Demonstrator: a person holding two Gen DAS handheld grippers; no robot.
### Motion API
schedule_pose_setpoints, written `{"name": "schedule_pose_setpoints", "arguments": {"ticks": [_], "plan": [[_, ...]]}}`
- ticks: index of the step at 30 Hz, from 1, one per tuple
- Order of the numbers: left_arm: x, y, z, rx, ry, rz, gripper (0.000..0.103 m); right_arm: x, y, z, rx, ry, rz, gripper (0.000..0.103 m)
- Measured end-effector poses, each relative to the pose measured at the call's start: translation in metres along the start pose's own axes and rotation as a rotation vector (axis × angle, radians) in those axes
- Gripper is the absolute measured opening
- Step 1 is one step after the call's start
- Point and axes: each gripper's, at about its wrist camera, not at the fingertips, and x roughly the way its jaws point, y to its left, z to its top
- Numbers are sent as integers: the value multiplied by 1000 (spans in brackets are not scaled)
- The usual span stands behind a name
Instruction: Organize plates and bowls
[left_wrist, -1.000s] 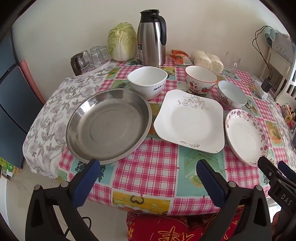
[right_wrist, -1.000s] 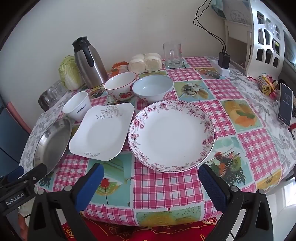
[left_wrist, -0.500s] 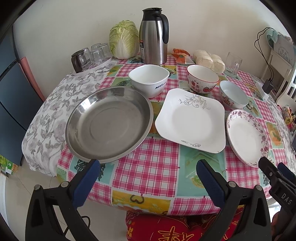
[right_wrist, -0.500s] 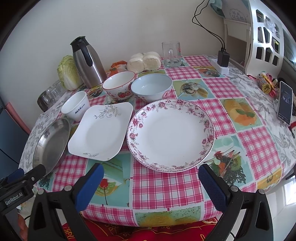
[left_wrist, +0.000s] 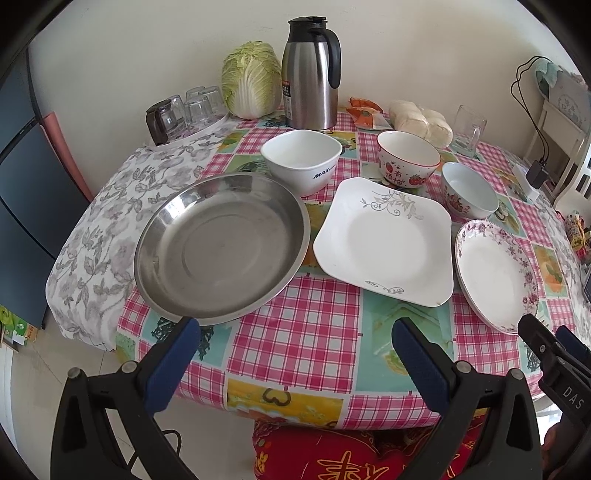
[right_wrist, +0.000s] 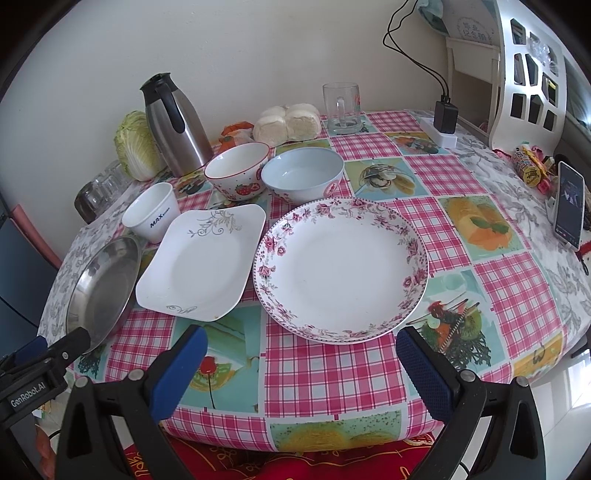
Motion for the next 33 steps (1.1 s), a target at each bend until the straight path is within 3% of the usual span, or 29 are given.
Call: {"name": "schedule_pose_setpoints", "arguments": {"ticks": [33], "plan": [[0, 4, 1, -17, 7, -2, 103, 1, 3, -1, -5, 1, -2, 103]]}}
